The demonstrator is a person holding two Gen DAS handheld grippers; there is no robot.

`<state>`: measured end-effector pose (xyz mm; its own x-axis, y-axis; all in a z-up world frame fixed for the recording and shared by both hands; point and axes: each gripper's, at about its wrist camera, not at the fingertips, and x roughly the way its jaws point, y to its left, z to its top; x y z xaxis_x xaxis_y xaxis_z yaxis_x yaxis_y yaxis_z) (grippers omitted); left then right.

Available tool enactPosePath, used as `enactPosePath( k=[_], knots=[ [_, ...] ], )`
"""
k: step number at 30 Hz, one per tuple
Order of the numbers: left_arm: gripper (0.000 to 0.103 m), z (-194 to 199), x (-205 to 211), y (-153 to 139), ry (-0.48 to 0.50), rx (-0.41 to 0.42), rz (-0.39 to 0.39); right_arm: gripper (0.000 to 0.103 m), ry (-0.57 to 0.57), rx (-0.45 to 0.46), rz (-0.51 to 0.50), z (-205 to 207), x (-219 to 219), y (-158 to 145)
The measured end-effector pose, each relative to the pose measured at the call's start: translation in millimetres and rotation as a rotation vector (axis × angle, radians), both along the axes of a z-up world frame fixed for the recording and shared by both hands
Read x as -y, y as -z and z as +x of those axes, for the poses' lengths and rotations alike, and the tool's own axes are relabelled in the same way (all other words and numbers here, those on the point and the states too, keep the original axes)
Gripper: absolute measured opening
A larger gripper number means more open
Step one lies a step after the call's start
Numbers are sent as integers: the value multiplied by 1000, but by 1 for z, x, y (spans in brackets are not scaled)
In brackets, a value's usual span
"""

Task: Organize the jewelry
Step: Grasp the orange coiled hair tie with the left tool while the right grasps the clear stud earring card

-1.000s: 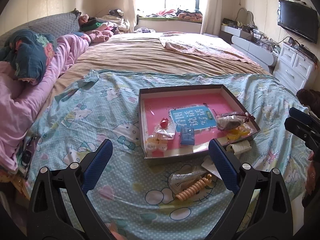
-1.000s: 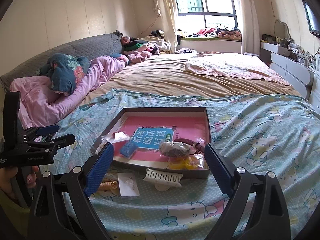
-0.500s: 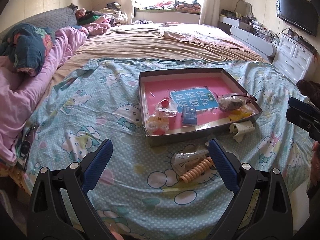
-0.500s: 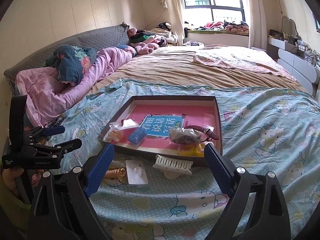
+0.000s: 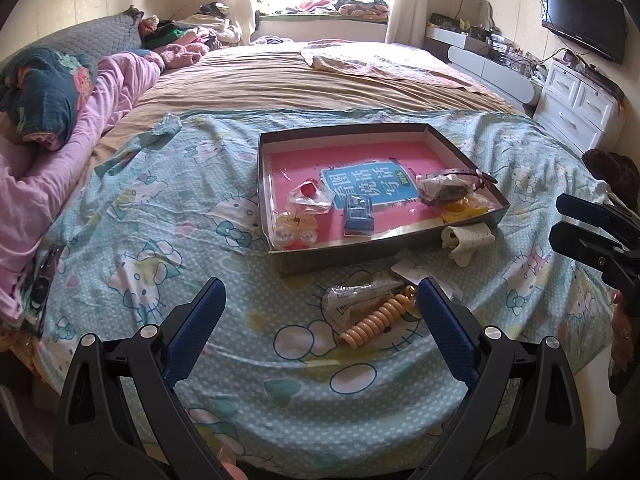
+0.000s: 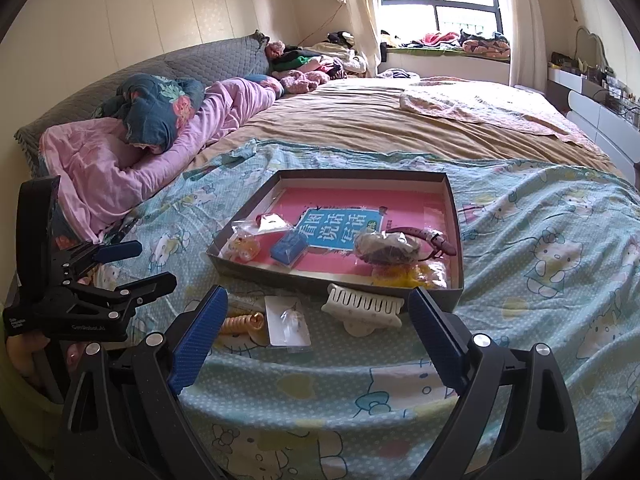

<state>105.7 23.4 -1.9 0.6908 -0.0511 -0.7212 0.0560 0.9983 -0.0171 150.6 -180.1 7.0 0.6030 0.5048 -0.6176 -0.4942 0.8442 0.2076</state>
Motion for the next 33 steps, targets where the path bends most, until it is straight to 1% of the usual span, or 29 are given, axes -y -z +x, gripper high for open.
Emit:
enactPosePath(
  k=[10, 12, 15, 16, 18, 19, 23, 24, 25, 27, 28, 30, 33],
  knots=[
    [88, -2, 2, 9, 8, -25, -12, 91, -21, -20, -3, -3, -4, 6],
    [84, -2, 3, 11, 11, -31, -14, 91, -24, -24, -3, -3, -5, 8],
    [82, -2, 3, 15, 16, -43, -17, 91, -28, -33, -6, -3, -6, 12],
    [81, -2, 4, 16, 19, -47, -18, 91, -30, -38, -6, -3, -6, 13],
    [74, -2, 5, 21, 28, -63, -25, 91, -35, -48, -8, -2, -7, 17],
    [73, -1, 5, 23, 33, -71, -30, 91, -36, -51, -10, -2, -7, 18],
    [60, 1, 8, 36, 60, -115, -48, 90, -43, -75, -13, 2, -9, 27],
    [56, 1, 9, 38, 65, -124, -50, 89, -44, -85, -13, 3, -10, 30],
    [55, 1, 10, 41, 70, -133, -52, 88, -46, -93, -12, 4, -10, 33],
    [52, 2, 13, 46, 86, -149, -55, 81, -52, -115, -13, 7, -11, 39],
    [50, 3, 15, 48, 92, -155, -56, 80, -55, -125, -11, 9, -13, 41],
    [43, 5, 17, 53, 107, -167, -61, 73, -63, -146, -11, 12, -15, 47],
    [42, 8, 18, 59, 114, -177, -70, 68, -82, -176, -20, 16, -21, 58]
  ],
)
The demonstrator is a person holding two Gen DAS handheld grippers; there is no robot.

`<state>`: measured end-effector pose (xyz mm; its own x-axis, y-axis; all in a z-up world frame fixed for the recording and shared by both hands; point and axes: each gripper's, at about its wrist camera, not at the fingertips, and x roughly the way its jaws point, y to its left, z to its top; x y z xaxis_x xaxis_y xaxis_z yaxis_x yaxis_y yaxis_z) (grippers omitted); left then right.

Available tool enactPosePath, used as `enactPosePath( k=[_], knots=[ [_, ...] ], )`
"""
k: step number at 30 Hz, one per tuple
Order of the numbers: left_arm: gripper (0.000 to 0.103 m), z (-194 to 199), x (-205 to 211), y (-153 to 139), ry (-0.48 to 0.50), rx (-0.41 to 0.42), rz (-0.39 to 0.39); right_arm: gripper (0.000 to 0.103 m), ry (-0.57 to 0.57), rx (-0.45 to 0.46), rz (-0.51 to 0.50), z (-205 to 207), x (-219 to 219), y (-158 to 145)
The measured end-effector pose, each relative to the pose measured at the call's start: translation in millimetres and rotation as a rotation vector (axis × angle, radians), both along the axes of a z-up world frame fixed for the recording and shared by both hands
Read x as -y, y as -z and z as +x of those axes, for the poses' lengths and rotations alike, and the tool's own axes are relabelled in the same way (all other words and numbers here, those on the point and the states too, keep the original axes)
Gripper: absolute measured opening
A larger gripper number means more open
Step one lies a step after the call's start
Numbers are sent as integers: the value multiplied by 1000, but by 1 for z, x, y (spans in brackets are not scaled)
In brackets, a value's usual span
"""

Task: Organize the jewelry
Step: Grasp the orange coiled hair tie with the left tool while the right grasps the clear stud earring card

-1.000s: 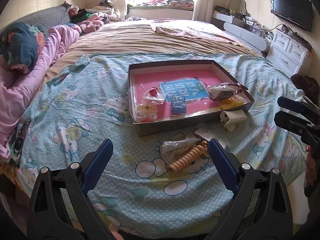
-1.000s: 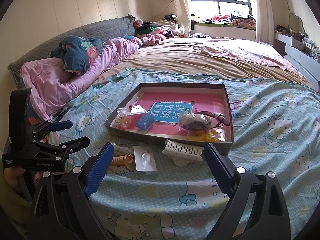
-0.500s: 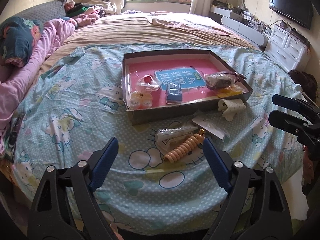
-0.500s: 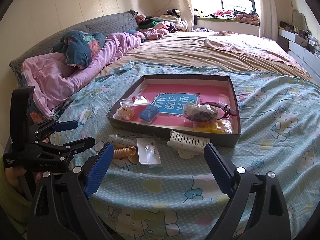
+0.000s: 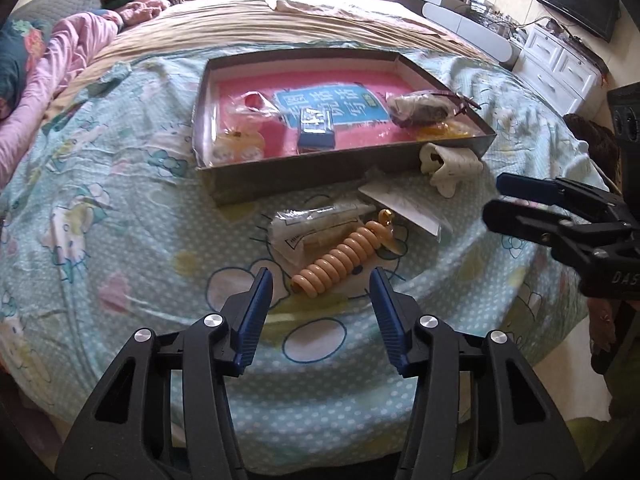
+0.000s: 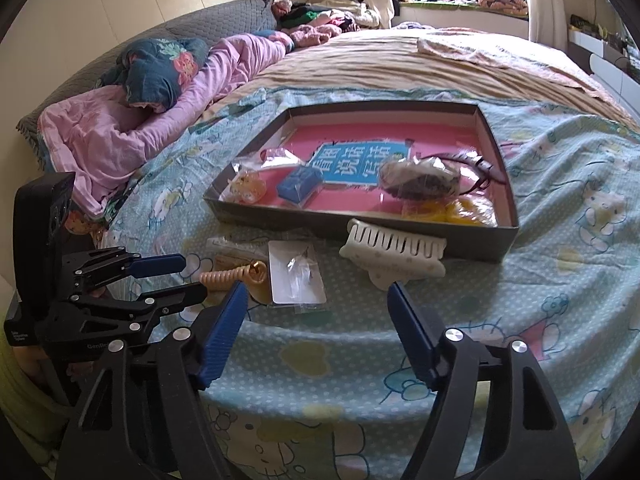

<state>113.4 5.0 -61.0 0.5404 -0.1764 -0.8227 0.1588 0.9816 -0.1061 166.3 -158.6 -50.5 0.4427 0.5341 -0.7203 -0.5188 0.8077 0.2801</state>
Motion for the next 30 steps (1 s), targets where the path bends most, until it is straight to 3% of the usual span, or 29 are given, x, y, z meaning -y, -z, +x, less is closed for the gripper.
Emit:
enactPosePath(
  k=[11, 20, 24, 30],
  knots=[
    [32, 8, 2, 9, 32, -7, -13, 56, -55, -67, -27, 22, -25, 29],
    [30, 14, 0, 15, 49, -23, -36, 56, -96, -99, 0, 39, -38, 40],
    [30, 16, 3, 19, 55, -30, -25, 41, -122, -130, 46, 42, -37, 41],
    [22, 12, 5, 16, 70, -27, -19, 39, -120, -117, 41, 36, -28, 39]
  ],
)
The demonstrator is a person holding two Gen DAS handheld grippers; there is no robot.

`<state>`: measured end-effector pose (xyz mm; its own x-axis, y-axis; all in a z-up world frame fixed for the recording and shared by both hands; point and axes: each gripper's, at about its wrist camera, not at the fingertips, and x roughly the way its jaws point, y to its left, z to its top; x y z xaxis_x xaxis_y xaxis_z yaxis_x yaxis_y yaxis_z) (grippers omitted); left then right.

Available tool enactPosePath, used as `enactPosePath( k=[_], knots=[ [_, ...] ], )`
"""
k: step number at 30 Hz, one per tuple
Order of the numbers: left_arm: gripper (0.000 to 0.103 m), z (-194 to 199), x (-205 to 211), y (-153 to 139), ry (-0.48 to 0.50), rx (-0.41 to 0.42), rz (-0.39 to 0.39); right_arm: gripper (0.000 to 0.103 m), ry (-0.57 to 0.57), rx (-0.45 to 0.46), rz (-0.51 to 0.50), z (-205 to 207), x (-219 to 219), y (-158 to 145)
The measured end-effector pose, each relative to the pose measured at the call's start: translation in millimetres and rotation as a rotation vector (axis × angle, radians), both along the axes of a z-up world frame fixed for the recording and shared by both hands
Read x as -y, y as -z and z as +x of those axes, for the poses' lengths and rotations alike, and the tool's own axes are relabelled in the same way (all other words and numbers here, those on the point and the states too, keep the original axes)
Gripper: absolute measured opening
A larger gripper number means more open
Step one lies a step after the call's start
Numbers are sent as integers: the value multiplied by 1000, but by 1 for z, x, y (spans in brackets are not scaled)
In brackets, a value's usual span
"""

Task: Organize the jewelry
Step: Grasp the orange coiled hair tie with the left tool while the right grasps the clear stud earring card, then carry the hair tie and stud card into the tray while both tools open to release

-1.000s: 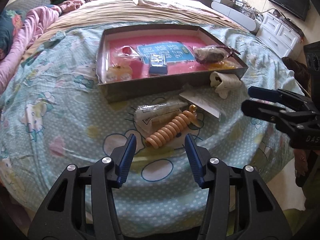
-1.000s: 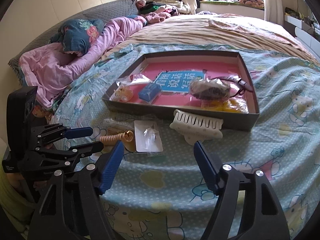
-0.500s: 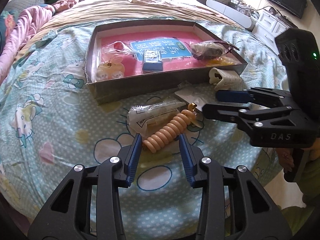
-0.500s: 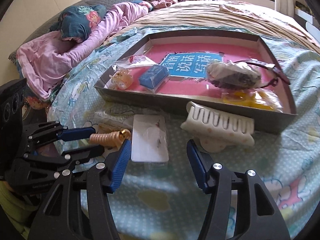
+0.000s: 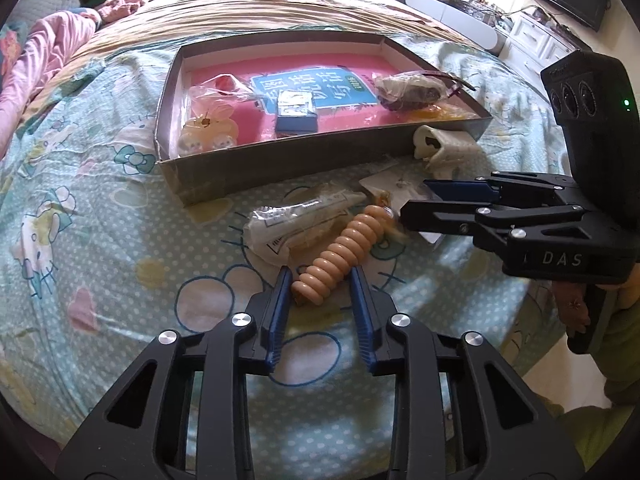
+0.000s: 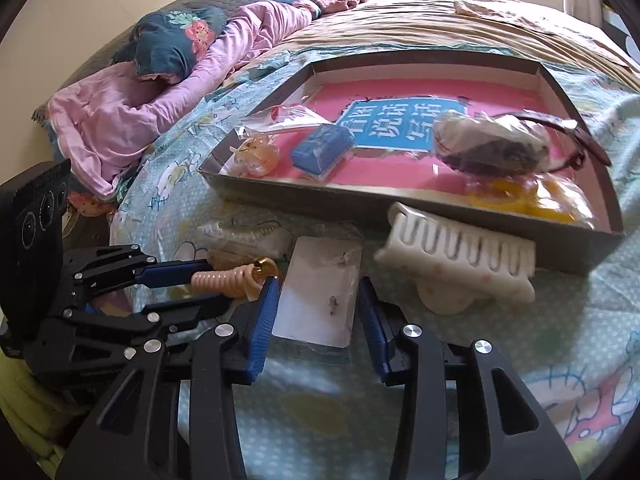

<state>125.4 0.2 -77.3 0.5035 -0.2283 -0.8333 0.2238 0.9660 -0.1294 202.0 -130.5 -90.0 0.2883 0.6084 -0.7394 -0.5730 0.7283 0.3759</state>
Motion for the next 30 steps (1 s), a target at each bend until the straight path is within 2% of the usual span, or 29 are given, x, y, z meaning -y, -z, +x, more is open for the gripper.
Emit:
enactPosePath(
  k=[4, 6, 14, 19, 20, 21, 22, 30],
  knots=[
    [21, -5, 1, -4, 10, 10, 5, 39, 22, 2, 2, -5, 12, -1],
    [13, -8, 0, -10, 12, 28, -7, 39, 30, -2, 4, -7, 19, -2],
    [12, -14, -5, -26, -8, 69, -27, 39, 48, 11, -36, -22, 32, -3],
    [12, -16, -6, -34, -20, 96, -37, 46, 51, 40, -105, -27, 20, 0],
    [12, -17, -6, -37, -22, 104, -38, 46, 51, 47, -116, -28, 18, 1],
    [11, -17, -7, -40, -27, 113, -38, 40, 51, 66, -131, -30, 15, 2],
    [11, -18, -7, -43, -30, 123, -42, 40, 43, 82, -135, -32, 14, 0],
    [11, -17, -9, -55, -45, 158, -46, 39, 23, 144, -65, -42, 25, -33]
  ],
)
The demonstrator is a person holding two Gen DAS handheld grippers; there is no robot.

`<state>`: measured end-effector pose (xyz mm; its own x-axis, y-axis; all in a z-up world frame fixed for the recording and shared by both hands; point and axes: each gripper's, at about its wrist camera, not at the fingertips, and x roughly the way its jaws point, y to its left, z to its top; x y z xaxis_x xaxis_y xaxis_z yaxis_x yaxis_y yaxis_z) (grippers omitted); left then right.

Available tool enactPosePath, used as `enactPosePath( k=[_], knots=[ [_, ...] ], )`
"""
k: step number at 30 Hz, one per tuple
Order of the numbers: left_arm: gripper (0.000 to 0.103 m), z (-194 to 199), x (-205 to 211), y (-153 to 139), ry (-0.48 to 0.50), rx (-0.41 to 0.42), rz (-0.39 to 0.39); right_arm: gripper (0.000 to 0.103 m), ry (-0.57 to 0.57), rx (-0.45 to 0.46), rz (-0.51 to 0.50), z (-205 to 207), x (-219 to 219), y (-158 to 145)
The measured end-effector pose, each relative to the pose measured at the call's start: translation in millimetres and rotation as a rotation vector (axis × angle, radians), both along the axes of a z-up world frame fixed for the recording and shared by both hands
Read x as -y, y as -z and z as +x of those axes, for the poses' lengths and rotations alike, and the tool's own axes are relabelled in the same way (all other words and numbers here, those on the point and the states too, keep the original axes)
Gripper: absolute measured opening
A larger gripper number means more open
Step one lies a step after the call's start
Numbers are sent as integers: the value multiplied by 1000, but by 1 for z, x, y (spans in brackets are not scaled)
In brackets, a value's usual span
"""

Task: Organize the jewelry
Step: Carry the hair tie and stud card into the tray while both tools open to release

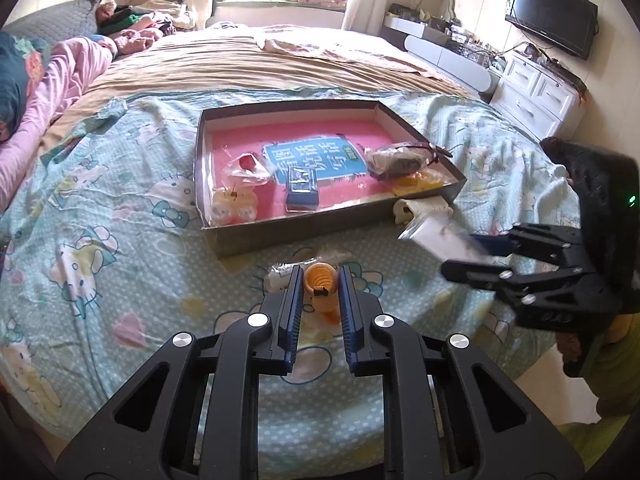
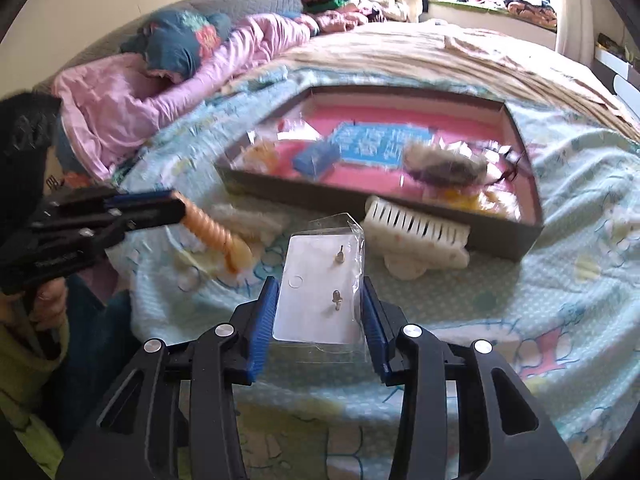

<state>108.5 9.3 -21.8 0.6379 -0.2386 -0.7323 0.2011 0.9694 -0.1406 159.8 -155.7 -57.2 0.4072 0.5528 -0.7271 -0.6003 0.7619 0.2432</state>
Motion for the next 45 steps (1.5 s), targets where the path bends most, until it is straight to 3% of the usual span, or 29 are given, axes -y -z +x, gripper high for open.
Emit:
enactPosePath(
  k=[13, 25, 35, 45],
  knots=[
    [11, 9, -3, -30, -30, 74, -12, 39, 76, 74, 66, 9, 27, -38],
    [11, 43, 2, -62, -61, 142, -16, 39, 129, 157, 100, 30, 37, -67],
    [11, 66, 12, -61, -60, 141, -22, 39, 162, 208, 109, 50, 36, -83],
    [11, 84, 17, -51, -52, 128, -58, 39, 194, 203, 96, 68, 36, -82]
  ],
)
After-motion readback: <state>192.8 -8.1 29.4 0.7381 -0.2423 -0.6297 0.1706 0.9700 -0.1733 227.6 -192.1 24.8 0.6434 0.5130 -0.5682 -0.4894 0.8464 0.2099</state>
